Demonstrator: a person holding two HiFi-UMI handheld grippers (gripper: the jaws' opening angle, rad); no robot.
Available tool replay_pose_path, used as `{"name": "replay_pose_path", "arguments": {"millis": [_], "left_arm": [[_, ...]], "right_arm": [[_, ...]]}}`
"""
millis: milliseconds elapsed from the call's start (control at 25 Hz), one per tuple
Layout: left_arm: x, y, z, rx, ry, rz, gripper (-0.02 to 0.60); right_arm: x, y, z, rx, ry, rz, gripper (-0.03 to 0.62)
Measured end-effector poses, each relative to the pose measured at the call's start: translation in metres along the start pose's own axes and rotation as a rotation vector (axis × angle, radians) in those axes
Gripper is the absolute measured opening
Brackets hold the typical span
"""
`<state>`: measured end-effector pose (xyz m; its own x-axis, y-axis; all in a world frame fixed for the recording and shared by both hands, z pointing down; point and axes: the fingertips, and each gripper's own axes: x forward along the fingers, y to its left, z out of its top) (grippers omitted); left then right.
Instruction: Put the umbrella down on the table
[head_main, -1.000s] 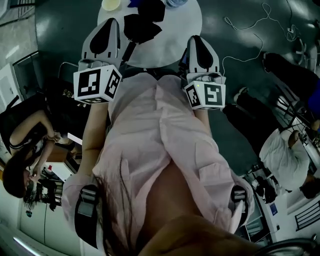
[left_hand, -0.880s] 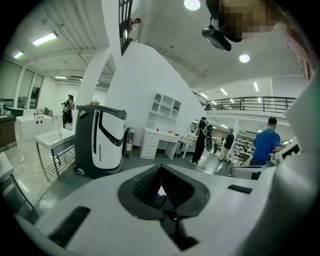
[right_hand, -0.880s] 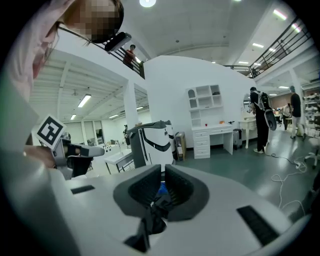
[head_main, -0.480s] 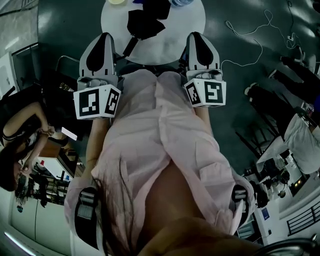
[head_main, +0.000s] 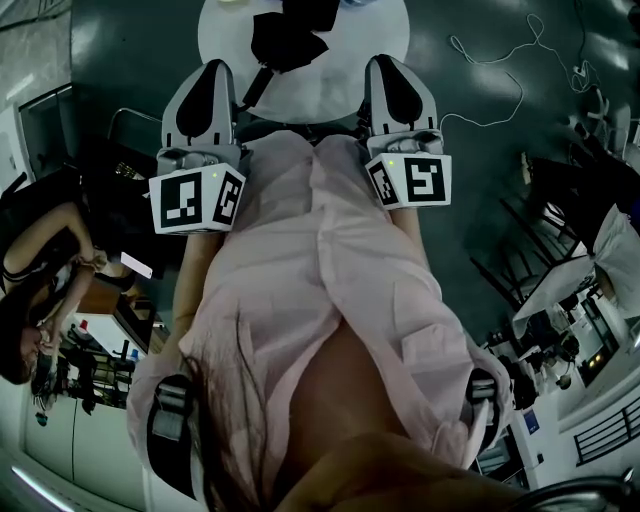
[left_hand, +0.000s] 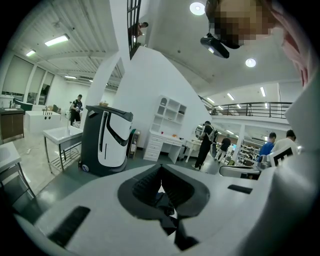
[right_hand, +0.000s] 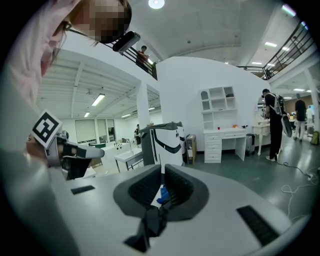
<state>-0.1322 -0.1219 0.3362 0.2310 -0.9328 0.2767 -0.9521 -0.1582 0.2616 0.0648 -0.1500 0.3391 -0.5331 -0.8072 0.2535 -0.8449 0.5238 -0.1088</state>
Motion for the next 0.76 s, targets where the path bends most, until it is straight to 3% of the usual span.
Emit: {"name": "replay_pose_path", "arguments": {"millis": [760], "left_arm": [[0.005, -0.010, -0.002, 0.005, 0.016, -0.029, 0.020]], "right_arm": [[-0.005, -0.003, -0.001, -0.004, 0.009, -0.011, 0.041]]}}
